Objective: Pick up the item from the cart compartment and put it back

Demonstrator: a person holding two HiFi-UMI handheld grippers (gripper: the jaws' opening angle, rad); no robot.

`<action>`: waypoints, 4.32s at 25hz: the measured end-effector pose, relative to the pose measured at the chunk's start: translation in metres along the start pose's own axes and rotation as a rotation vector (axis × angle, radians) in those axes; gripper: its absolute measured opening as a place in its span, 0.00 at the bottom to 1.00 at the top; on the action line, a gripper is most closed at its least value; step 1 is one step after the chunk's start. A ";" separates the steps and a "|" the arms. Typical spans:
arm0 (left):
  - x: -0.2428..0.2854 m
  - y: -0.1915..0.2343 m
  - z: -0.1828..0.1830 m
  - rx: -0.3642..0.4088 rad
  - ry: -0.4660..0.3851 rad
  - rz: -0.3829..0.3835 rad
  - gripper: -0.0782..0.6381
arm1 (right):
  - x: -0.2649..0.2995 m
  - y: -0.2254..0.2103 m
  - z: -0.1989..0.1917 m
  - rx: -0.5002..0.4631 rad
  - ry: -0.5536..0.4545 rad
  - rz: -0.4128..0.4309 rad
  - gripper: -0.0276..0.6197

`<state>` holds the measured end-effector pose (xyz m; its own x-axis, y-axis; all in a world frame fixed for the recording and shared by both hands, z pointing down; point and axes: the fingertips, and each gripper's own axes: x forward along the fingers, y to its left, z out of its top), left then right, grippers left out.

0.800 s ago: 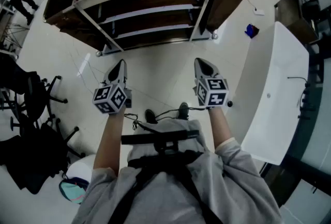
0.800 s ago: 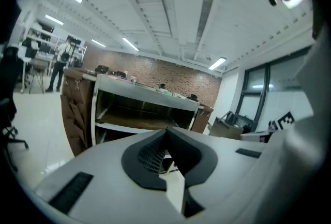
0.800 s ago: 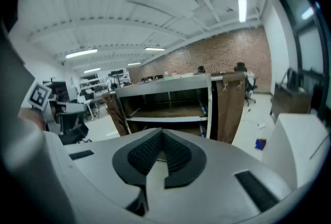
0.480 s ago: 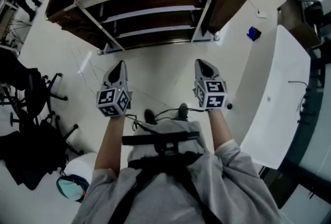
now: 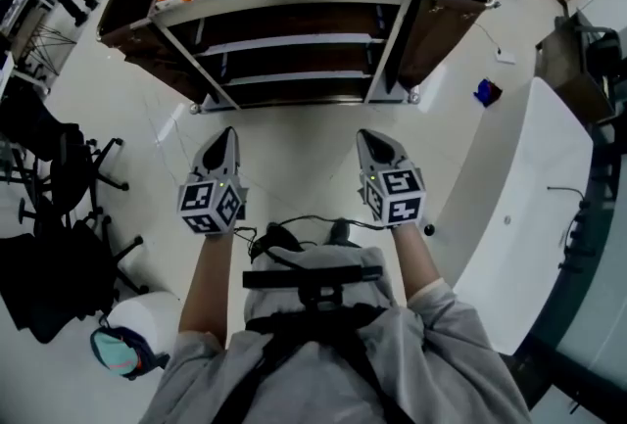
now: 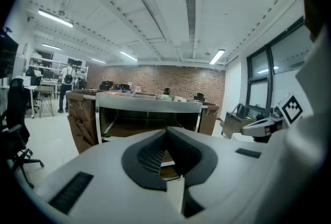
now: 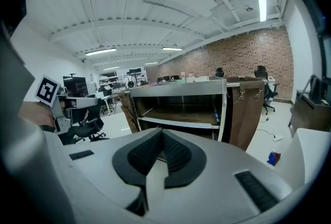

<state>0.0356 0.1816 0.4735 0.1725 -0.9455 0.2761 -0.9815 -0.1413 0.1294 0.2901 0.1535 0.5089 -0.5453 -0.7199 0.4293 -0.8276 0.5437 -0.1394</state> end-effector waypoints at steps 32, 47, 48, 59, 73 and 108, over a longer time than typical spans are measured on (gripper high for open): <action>0.210 0.153 0.116 0.070 -0.021 -0.358 0.10 | 0.259 0.065 0.141 -0.038 -0.031 -0.022 0.06; 0.261 0.159 0.150 0.066 -0.020 -0.436 0.10 | 0.320 0.063 0.221 -0.185 -0.053 -0.009 0.06; 0.264 0.159 0.151 0.062 -0.023 -0.439 0.10 | 0.323 0.063 0.228 -0.205 -0.050 -0.010 0.06; 0.281 0.149 0.162 0.033 -0.039 -0.479 0.10 | 0.368 0.042 0.286 -0.689 0.135 0.017 0.23; 0.295 0.154 0.173 0.006 -0.077 -0.475 0.10 | 0.465 -0.007 0.292 -1.190 0.622 0.178 0.36; 0.312 0.165 0.172 0.023 -0.033 -0.454 0.10 | 0.536 -0.068 0.220 -1.474 1.270 0.276 0.30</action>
<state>-0.0865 -0.1870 0.4175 0.5830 -0.7953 0.1659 -0.8090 -0.5495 0.2087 0.0248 -0.3643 0.5521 0.3316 -0.2582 0.9074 0.3511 0.9265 0.1353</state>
